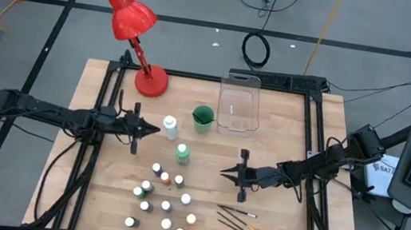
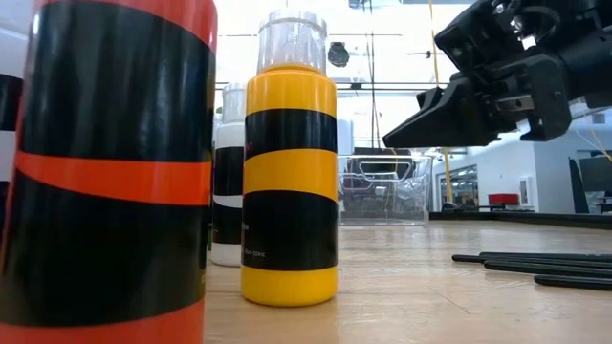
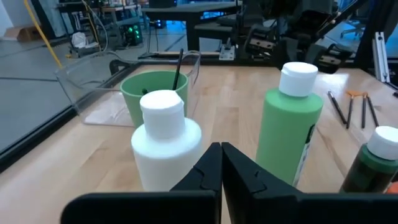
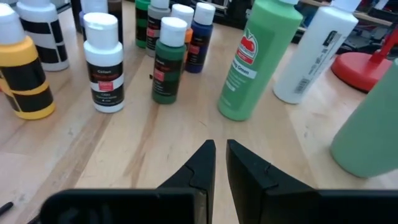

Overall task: Pick & Place Paint Supplies
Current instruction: Put the silver paint brush into the green cup

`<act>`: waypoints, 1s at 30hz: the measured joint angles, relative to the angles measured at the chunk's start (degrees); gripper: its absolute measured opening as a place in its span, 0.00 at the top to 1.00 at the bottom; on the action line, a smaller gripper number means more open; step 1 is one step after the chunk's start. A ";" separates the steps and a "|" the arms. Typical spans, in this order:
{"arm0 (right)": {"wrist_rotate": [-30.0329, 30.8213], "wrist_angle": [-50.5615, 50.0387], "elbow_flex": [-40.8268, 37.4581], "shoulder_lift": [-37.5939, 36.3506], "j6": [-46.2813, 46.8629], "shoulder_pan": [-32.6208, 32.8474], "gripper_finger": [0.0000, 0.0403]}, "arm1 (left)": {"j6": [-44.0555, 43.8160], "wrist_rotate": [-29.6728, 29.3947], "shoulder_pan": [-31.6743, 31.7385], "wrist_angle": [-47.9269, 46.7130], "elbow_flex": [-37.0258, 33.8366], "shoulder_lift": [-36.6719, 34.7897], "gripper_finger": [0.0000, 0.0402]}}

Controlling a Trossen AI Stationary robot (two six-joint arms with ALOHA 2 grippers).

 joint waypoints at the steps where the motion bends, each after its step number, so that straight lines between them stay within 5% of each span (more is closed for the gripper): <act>1: -0.02 -0.01 -0.01 0.00 0.25 -0.12 0.92 | 0.01 0.00 0.00 -0.04 0.00 0.01 0.97; 30: -0.07 -0.09 -0.02 0.00 2.37 -0.27 0.92 | 0.35 1.68 -0.05 1.31 0.02 0.00 0.99</act>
